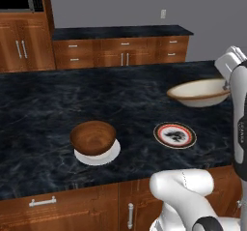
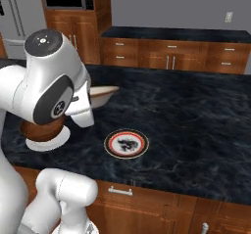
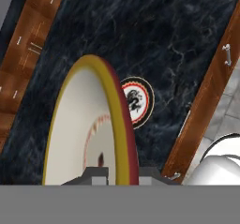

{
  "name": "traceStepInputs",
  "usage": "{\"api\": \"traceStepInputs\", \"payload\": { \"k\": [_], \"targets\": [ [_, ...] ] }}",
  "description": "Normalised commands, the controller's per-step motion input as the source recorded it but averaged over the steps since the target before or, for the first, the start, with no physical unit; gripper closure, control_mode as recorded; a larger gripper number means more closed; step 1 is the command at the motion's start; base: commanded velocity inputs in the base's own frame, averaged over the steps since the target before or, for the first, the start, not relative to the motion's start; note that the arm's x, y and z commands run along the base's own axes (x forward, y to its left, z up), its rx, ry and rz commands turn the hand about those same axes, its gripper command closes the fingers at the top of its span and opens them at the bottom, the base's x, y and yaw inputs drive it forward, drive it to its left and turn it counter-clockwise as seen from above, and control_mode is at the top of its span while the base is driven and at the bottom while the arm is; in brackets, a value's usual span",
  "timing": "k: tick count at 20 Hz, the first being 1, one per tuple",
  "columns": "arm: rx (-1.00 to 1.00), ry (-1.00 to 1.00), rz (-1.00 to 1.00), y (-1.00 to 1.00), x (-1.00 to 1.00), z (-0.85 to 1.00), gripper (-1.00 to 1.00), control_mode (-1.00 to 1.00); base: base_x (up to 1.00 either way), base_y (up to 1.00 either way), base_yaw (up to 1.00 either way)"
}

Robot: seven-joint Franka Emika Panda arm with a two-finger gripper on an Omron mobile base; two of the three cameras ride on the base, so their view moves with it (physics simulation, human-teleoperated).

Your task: Move the bowls from the cabinet to the plates on the dining table.

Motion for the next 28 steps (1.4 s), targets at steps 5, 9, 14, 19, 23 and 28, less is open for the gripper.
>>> {"api": "traceStepInputs", "payload": {
  "k": [5, 9, 14, 19, 23, 28],
  "targets": [
    [0.0, -0.05, 0.0, 0.0, 0.21, -0.39, 1.0, -1.0, 0.0, 0.0, 0.0],
    [0.0, -0.21, 0.0, 0.0, 0.04, -0.49, 1.0, -1.0, 0.0, 0.0, 0.0],
    [-0.01, -0.25, 0.0, 0.0, 0.0, -0.24, 1.0, -1.0, 0.0, 0.0, 0.0],
    [0.0, 0.02, -0.01, -0.02, 0.0, -0.02, 1.0, -1.0, 0.0, 0.0, 0.0],
    [0.02, 0.18, -0.01, -0.11, 0.0, -0.03, 1.0, -1.0, 0.0, 0.0, 0.0],
    [0.13, 0.18, 0.0, -0.18, 0.07, -0.08, 1.0, -1.0, 0.0, 0.0, 0.0]
  ]
}}
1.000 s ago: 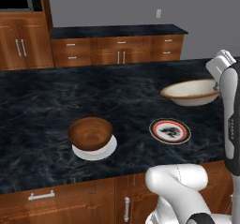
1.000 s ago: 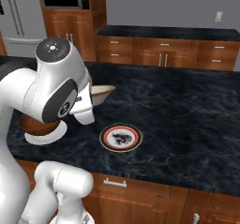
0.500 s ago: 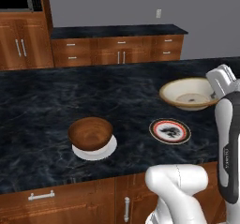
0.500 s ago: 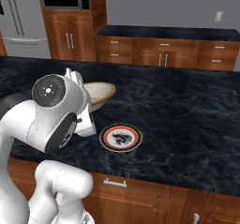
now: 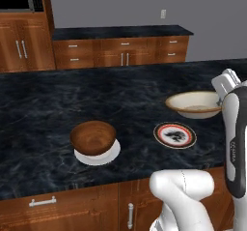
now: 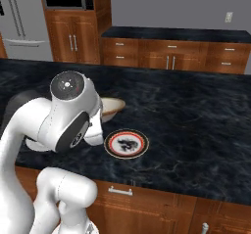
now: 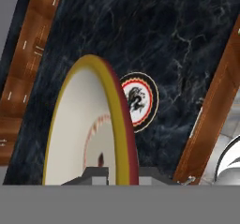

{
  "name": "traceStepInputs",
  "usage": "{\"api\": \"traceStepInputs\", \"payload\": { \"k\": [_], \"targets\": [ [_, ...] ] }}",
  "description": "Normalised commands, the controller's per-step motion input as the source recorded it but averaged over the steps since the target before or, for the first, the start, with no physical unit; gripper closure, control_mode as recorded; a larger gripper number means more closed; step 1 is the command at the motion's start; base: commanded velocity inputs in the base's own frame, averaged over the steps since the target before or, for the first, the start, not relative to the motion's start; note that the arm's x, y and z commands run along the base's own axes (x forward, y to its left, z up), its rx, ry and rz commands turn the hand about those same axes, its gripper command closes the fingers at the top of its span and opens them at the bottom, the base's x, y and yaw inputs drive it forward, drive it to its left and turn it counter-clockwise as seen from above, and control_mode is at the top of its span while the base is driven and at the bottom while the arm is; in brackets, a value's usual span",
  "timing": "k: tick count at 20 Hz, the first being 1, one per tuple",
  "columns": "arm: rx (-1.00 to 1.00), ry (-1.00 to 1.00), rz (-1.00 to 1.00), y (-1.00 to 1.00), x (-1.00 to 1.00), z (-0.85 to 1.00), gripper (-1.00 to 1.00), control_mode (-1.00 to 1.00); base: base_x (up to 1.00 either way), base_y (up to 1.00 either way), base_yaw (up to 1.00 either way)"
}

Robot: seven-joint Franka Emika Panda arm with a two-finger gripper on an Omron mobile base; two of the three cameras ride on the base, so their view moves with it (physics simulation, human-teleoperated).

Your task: Move the bowls from the cabinet to the plates on the dining table.

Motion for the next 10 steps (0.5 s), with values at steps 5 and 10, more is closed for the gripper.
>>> {"api": "traceStepInputs", "payload": {
  "k": [5, 10],
  "targets": [
    [0.14, 0.06, 0.0, -0.18, 0.22, -0.26, 1.0, -1.0, 0.0, 0.0, 0.0],
    [0.03, 0.0, 0.0, -0.09, 0.26, -0.2, 1.0, -1.0, 0.0, 0.0, 0.0]
  ]
}}
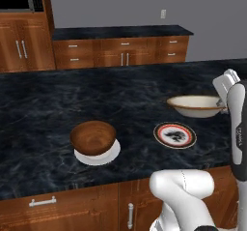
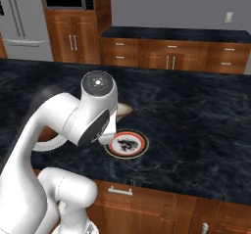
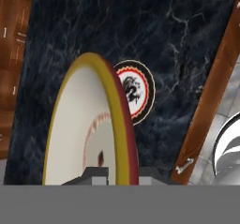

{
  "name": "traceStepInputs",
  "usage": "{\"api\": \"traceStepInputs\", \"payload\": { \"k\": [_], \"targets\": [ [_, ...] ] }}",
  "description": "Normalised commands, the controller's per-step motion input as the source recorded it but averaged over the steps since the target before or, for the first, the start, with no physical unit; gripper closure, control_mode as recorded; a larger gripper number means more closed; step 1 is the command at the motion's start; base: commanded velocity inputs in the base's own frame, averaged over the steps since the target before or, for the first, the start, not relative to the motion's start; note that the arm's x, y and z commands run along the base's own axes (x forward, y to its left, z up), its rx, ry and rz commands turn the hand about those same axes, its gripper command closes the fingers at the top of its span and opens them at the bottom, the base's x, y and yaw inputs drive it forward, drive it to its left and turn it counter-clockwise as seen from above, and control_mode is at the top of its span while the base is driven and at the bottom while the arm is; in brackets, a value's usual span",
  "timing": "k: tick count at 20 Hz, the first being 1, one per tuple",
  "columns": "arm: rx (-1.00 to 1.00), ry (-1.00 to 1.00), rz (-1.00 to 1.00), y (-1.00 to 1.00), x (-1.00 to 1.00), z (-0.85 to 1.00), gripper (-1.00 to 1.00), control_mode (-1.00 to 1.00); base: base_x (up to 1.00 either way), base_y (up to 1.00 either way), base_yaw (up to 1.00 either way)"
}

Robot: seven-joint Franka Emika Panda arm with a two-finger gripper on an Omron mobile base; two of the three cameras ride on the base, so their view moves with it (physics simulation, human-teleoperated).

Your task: Move the bowls from the cabinet to the plates on the dining table.

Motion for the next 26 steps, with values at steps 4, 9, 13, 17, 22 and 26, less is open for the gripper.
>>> {"api": "traceStepInputs", "payload": {
  "k": [4, 9, 13, 17, 22, 26],
  "targets": [
    [0.0, 0.0, 0.0, -0.02, 0.33, -0.39, 1.0, -1.0, 0.0, 0.0, 0.0],
    [0.0, 0.0, 0.0, 0.0, 0.23, -0.48, 1.0, -1.0, 0.0, 0.0, 0.0],
    [0.0, -0.02, 0.0, 0.0, 0.01, -0.57, 1.0, -1.0, 0.0, 0.0, 0.0],
    [0.0, 0.0, 0.0, 0.0, 0.01, -0.37, 1.0, -1.0, 0.0, 0.0, 0.0],
    [0.0, 0.0, 0.0, 0.0, 0.15, -0.24, 1.0, -1.0, 0.0, 0.0, 0.0],
    [0.0, 0.01, -0.01, 0.0, 0.05, -0.06, 1.0, -1.0, 0.0, 0.0, 0.0]
  ]
}}
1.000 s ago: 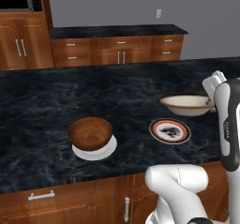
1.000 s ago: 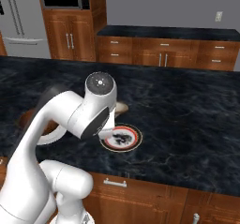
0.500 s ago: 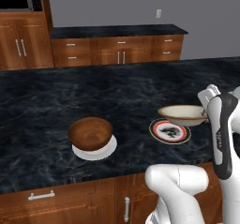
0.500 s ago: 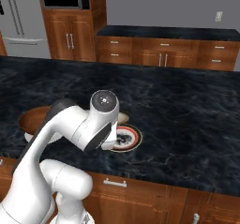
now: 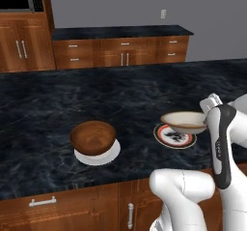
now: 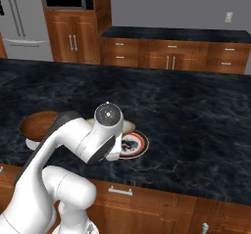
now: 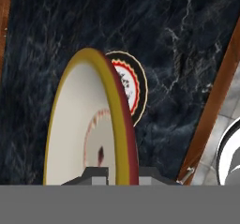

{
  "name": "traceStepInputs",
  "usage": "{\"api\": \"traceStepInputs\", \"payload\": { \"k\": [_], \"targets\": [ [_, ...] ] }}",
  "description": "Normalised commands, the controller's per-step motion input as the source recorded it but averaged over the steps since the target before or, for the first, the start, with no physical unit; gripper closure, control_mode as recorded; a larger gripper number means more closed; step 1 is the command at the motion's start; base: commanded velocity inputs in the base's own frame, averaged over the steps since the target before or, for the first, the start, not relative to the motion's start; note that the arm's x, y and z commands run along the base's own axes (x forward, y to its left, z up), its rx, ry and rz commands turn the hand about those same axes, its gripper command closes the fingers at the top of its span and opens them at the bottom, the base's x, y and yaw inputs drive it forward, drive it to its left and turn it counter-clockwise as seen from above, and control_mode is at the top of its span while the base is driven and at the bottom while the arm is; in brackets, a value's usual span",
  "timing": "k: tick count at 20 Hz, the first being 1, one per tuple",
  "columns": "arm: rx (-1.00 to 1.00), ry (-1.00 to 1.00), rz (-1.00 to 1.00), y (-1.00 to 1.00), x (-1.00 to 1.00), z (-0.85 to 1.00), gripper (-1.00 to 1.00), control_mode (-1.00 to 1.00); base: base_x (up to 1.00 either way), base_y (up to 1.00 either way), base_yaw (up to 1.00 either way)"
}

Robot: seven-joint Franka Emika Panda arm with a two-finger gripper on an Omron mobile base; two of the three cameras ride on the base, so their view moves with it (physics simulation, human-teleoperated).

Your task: Move the bowls from the cabinet to the plates on the dining table.

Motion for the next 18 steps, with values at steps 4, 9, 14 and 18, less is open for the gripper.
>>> {"api": "traceStepInputs", "payload": {
  "k": [4, 9, 14, 18],
  "targets": [
    [0.0, 0.01, -0.01, 0.0, 0.09, -0.03, 1.0, -1.0, 0.0, 0.0, 0.0],
    [-0.01, 0.0, 0.0, 0.0, 0.16, -0.09, 1.0, -1.0, 0.0, 0.0, 0.0],
    [-0.04, 0.0, -0.01, 0.0, 0.17, -0.1, 1.0, -1.0, 0.0, 0.0, 0.0],
    [-0.04, 0.0, -0.01, 0.0, 0.06, 0.0, 1.0, -1.0, 0.0, 0.0, 0.0]
  ]
}}
